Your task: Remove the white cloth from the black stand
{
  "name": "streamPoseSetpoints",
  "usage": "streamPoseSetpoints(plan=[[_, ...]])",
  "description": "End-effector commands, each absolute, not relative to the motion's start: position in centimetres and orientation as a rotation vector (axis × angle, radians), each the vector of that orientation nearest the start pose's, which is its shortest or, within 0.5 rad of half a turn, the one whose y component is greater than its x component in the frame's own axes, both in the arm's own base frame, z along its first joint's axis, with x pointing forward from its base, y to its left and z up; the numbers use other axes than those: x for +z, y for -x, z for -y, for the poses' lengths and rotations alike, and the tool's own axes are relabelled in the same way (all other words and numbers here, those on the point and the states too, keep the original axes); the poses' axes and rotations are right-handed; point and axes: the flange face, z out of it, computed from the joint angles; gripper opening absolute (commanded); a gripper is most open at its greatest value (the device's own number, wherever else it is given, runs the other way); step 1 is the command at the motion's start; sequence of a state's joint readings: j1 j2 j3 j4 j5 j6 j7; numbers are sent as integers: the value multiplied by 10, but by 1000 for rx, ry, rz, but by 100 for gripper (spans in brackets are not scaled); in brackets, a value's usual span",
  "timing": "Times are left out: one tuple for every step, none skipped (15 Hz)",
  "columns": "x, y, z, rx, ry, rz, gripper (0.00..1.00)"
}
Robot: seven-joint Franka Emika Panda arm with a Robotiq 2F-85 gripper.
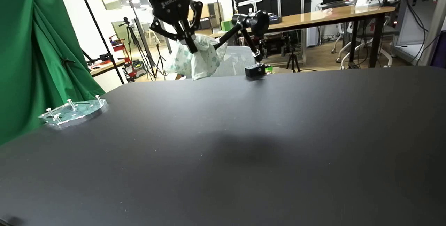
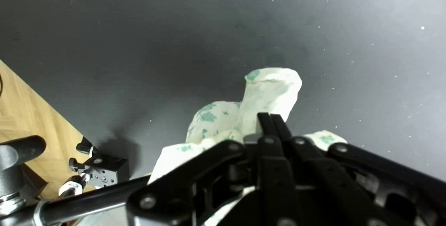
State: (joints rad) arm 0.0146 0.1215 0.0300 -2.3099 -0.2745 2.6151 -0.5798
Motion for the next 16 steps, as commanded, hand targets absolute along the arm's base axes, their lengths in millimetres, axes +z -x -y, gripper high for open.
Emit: streamPoseSetpoints(plan=[[320, -538, -30, -242, 3039, 1354, 0], [322, -534, -32, -241, 3030, 1350, 0], [324, -529, -34, -240, 3022, 1345, 0], [327, -521, -40, -235, 3002, 1343, 0], [328, -512, -45, -225, 2980, 1345, 0], [330, -503, -52, -208, 2952, 1353, 0], [332, -493, -58, -192, 2922, 1368, 0], [335, -482, -66, -172, 2888, 1389, 0], [338, -474, -72, -156, 2860, 1405, 0], [342, -464, -79, -141, 2829, 1423, 0], [346, -455, -85, -125, 2803, 1438, 0], [350, -445, -91, -113, 2780, 1451, 0], [354, -437, -97, -97, 2762, 1460, 0], [356, -428, -102, -80, 2746, 1471, 0], [359, -421, -106, -64, 2731, 1480, 0], [360, -415, -110, -45, 2722, 1484, 0]])
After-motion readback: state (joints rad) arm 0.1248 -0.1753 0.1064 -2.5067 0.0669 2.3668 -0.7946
